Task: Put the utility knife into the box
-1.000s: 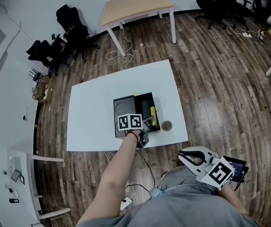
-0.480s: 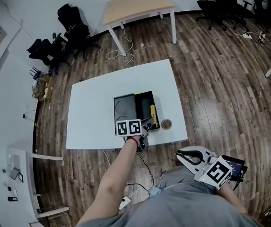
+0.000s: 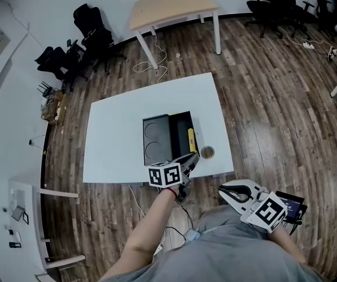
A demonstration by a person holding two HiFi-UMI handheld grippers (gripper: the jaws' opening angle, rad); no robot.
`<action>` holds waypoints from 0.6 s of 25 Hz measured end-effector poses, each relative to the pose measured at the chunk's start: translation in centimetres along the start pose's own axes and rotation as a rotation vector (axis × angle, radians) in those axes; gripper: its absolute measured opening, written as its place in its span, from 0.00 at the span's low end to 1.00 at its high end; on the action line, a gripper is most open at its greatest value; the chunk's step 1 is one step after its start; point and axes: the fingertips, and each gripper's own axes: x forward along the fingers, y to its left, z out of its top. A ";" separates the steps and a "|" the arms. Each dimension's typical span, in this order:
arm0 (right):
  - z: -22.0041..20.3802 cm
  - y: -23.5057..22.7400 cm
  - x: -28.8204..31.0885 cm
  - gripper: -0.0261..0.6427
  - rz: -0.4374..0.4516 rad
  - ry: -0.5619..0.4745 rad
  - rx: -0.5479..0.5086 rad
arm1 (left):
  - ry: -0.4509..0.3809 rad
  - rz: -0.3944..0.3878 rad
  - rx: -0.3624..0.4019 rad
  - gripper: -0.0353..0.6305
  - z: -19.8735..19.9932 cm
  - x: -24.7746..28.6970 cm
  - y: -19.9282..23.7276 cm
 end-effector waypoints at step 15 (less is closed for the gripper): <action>-0.7 -0.3 0.8 0.09 -0.005 0.028 0.002 | -0.054 -0.047 0.111 0.08 -2.7 -3.6 -6.3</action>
